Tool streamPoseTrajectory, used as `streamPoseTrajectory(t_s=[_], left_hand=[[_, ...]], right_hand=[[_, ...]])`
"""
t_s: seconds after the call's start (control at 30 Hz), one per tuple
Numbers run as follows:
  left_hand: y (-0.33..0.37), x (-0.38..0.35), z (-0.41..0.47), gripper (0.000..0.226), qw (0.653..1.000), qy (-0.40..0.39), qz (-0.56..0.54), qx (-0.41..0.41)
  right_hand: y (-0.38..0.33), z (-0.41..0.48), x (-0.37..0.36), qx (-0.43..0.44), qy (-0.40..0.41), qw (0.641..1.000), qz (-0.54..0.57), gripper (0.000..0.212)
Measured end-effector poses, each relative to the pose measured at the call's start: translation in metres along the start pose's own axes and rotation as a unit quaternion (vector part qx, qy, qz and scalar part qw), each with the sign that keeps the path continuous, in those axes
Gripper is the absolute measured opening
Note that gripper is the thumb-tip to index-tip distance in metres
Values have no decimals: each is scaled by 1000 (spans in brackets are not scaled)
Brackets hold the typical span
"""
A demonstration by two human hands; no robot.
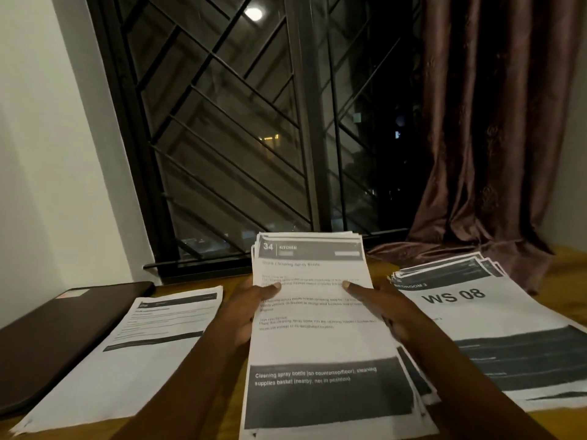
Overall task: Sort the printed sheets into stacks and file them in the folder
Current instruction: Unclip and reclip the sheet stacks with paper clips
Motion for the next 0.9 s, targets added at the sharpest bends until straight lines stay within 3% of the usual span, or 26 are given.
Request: streamPoseTrajectory(t_s=[0.07,0.13,0.27,0.37,0.47,0.7,0.9], left_hand=[[22,0,-3,36,999,-1,2,-51],[47,-5,-8,32,993,2,36,-111],[110,-24,-24,7,954,52,129,-265],[143,-41,-36,5,931,64,121,-338],[155,-45,-42,9,922,74,99,-368],[127,-20,-45,17,927,99,119,-342],[134,-17,-41,12,930,121,93,-334]], right_hand=[[-5,-7,-12,-46,-121,990,58,39],[-16,-9,-18,-29,-141,987,66,35],[-68,-26,-33,129,-25,986,100,29],[-112,-55,-42,288,94,952,36,20],[-132,-74,-51,355,100,930,2,17],[-124,-78,-50,334,82,939,-26,25],[-135,-78,-57,346,109,931,-32,12]])
Point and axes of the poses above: each hand's wrist, its own z-axis towards the middle knuckle, its own x-axis out of the back of the hand, y = z × x, the point moved 5 cm from there along z, towards the middle knuckle, and after that the axes turned 10 degrees about -x, right-handed, at the moved point
